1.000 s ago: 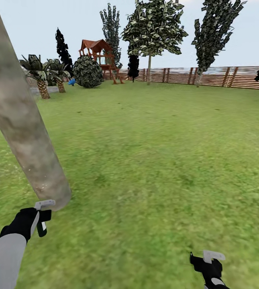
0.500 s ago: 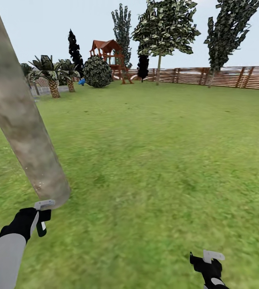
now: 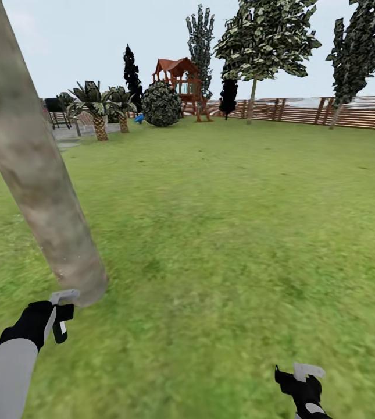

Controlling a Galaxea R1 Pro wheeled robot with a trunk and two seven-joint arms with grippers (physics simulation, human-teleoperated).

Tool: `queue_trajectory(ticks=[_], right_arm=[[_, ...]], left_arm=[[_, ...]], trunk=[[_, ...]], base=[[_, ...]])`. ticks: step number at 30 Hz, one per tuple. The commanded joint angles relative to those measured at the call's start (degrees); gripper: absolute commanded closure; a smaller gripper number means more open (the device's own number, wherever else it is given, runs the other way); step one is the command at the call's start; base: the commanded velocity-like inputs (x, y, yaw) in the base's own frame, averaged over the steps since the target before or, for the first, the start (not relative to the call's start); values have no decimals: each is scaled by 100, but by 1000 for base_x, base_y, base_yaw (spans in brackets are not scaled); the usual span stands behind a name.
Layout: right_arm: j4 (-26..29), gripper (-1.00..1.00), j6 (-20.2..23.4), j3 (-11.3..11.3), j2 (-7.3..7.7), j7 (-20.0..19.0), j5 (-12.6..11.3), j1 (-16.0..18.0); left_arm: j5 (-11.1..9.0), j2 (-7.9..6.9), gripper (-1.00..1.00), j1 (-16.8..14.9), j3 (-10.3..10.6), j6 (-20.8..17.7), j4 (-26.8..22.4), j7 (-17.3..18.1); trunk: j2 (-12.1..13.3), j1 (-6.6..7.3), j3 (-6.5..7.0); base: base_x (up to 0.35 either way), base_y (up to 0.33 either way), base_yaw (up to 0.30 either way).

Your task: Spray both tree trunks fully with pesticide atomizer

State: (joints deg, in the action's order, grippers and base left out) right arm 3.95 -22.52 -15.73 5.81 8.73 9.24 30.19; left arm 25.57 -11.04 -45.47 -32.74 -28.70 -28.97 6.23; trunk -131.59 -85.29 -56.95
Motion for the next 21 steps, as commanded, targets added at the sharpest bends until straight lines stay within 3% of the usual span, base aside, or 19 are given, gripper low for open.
queue_trajectory(ticks=[1,11,21], right_arm=[[-8,-100,-15,-35,-1,21,60,5],[-8,-100,-15,-35,-1,23,60,5],[-8,-100,-15,-35,-1,20,60,5]], left_arm=[[62,5,100,-5,-39,-21,-15,54],[62,5,100,-5,-39,-21,-16,54],[62,5,100,-5,-40,-21,-21,54]], trunk=[[-2,-2,-5],[-2,-2,-5],[-2,-2,-5]], base=[[263,-169,4],[213,-201,38],[73,-261,264]])
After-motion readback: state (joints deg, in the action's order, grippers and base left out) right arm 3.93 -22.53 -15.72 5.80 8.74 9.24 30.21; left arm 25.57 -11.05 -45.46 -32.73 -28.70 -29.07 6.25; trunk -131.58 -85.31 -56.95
